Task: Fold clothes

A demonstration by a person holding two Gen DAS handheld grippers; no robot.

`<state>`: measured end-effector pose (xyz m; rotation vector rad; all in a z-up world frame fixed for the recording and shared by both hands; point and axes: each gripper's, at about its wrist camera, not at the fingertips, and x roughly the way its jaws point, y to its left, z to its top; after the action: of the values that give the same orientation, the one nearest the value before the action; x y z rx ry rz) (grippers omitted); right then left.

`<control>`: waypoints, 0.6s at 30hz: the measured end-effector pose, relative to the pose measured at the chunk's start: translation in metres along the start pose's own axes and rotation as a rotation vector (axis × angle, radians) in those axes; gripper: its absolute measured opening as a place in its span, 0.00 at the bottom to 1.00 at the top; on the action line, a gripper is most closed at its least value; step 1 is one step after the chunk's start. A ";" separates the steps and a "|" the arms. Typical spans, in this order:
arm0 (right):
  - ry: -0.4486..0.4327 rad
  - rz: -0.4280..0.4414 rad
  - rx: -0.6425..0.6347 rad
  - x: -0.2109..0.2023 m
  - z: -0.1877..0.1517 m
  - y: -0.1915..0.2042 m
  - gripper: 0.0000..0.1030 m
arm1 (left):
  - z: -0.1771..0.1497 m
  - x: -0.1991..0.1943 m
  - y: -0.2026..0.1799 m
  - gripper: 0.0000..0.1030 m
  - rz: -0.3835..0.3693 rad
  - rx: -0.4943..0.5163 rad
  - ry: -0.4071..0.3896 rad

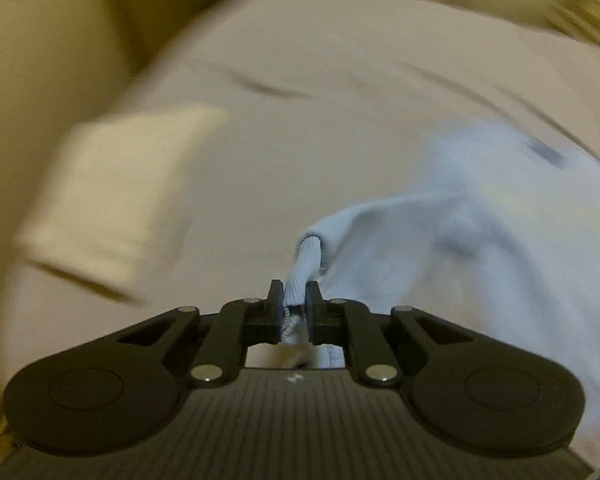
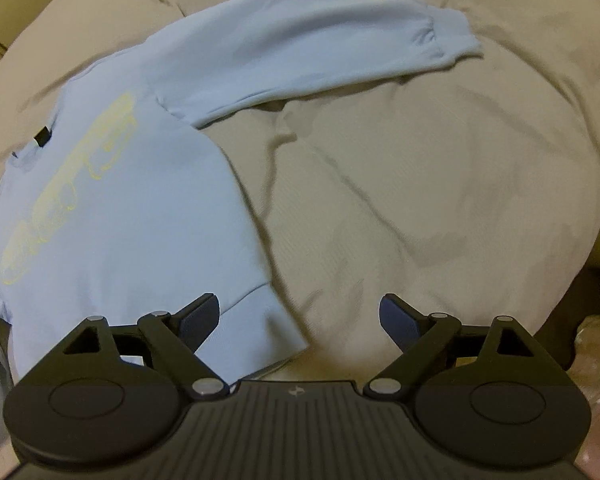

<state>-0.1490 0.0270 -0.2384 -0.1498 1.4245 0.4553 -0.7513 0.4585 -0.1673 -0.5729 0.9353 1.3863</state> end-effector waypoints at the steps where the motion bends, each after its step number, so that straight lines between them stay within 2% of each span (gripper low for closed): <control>1: -0.002 0.004 0.004 0.001 -0.004 0.003 0.87 | 0.007 0.009 0.019 0.17 0.051 -0.023 0.022; 3: -0.001 0.012 0.005 0.001 -0.012 0.010 0.87 | 0.014 0.027 0.049 0.15 0.139 -0.059 0.070; 5: -0.002 0.021 0.006 0.001 -0.021 0.015 0.87 | 0.007 0.035 0.054 0.16 0.136 -0.062 0.107; 7: -0.003 0.035 0.012 0.000 -0.028 0.014 0.87 | -0.011 0.034 0.040 0.23 0.077 -0.056 0.139; 9: -0.003 0.041 0.029 0.000 -0.033 0.010 0.87 | -0.037 0.033 0.014 0.25 -0.054 -0.059 0.210; 13: -0.006 0.075 0.104 0.000 -0.037 -0.011 0.87 | -0.099 0.024 -0.072 0.30 -0.373 -0.065 0.389; 15: -0.007 0.122 0.148 0.001 -0.038 -0.025 0.87 | -0.119 0.021 -0.102 0.40 -0.459 -0.092 0.434; 17: 0.003 0.195 0.227 0.005 -0.040 -0.043 0.87 | -0.139 0.017 -0.130 0.42 -0.542 -0.120 0.478; 18: 0.013 0.241 0.283 0.009 -0.041 -0.054 0.87 | -0.144 0.017 -0.139 0.43 -0.557 -0.153 0.491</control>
<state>-0.1652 -0.0349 -0.2621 0.2502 1.5107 0.4440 -0.6481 0.3314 -0.2843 -1.2263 0.9557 0.8250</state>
